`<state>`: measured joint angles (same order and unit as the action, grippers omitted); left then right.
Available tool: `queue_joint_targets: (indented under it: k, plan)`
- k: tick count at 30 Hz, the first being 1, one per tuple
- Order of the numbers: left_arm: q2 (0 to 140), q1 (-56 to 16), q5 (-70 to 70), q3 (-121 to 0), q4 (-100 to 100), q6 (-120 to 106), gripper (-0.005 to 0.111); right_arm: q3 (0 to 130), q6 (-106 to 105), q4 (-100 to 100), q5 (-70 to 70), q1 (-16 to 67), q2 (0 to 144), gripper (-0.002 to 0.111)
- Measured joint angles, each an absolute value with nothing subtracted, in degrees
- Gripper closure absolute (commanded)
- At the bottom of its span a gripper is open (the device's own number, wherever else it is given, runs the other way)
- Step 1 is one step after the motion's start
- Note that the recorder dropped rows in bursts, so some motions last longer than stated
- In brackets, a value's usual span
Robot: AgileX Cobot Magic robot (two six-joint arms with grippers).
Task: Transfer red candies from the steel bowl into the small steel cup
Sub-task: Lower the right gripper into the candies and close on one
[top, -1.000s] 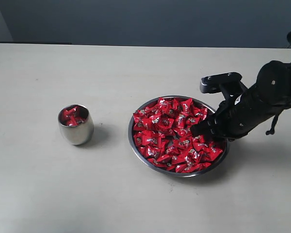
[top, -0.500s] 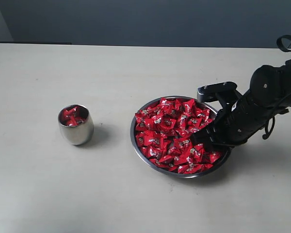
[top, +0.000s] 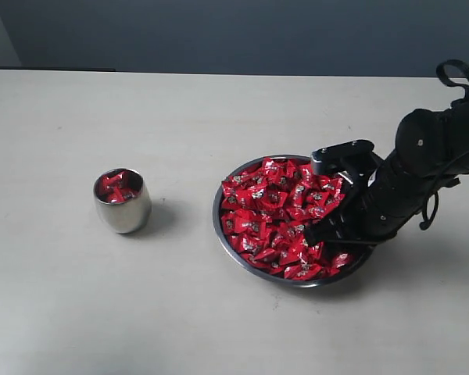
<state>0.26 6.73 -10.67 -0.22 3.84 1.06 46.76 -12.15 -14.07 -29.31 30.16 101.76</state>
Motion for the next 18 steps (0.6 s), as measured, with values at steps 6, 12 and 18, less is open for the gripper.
queue_joint_targets:
  k: [6,12,18]
  plan:
    - [0.3,6.7,-10.7,-0.2,3.8,1.1,0.106,46.8,-12.4,-14.1,-29.4,31.4,103.3,0.071]
    - [0.3,6.7,-10.7,-0.2,3.8,1.1,0.106,46.8,-12.4,-14.1,-29.2,31.6,103.4,0.071]
    - [0.3,6.7,-10.7,-0.2,3.8,1.1,0.106,46.8,-12.4,-14.1,-29.2,31.6,103.4,0.071]
